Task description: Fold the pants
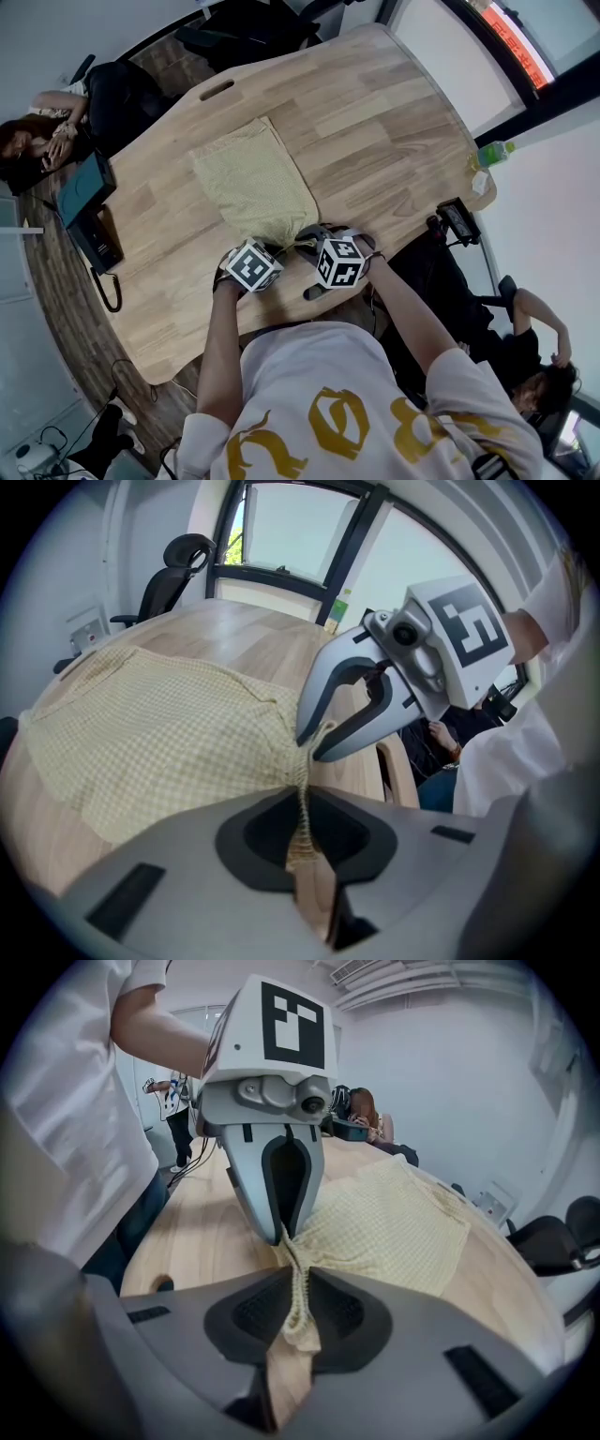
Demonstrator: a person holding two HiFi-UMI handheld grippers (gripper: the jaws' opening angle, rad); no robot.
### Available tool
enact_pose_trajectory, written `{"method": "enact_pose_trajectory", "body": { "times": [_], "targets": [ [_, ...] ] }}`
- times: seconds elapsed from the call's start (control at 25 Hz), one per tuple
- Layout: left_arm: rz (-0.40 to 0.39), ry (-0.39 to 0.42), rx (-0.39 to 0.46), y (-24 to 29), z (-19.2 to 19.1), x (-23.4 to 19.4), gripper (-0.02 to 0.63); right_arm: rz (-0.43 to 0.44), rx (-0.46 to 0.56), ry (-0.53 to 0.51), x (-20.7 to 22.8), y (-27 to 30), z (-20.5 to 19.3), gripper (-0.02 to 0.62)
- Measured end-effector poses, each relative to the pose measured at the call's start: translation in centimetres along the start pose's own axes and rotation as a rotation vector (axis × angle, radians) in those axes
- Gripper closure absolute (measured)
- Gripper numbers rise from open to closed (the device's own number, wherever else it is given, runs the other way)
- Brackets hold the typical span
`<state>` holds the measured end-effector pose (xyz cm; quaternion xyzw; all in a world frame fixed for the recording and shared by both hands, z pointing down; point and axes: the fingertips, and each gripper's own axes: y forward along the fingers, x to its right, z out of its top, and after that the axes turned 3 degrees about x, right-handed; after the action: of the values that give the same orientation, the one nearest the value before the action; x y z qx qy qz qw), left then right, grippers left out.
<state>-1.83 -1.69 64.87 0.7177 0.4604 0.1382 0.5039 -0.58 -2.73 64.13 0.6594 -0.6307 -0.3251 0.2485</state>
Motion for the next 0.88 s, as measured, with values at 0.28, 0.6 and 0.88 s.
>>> {"method": "enact_pose_trajectory", "body": {
  "times": [0.28,0.6,0.88],
  "targets": [
    [0.023,-0.011,0.040,-2.5,-0.6,0.3,0.565,-0.040,0.041,-0.011,-0.7,-0.7,2.4,0.543],
    [0.081,0.022,0.066,-5.6,-0.7,1.4,0.565,-0.069,0.078,-0.016,-1.6,-2.1,5.0,0.543],
    [0.082,0.011,0.088,-8.2,-1.7,2.5,0.565,-0.061,0.094,-0.037,-3.1,-3.0,7.6,0.541]
  ]
}}
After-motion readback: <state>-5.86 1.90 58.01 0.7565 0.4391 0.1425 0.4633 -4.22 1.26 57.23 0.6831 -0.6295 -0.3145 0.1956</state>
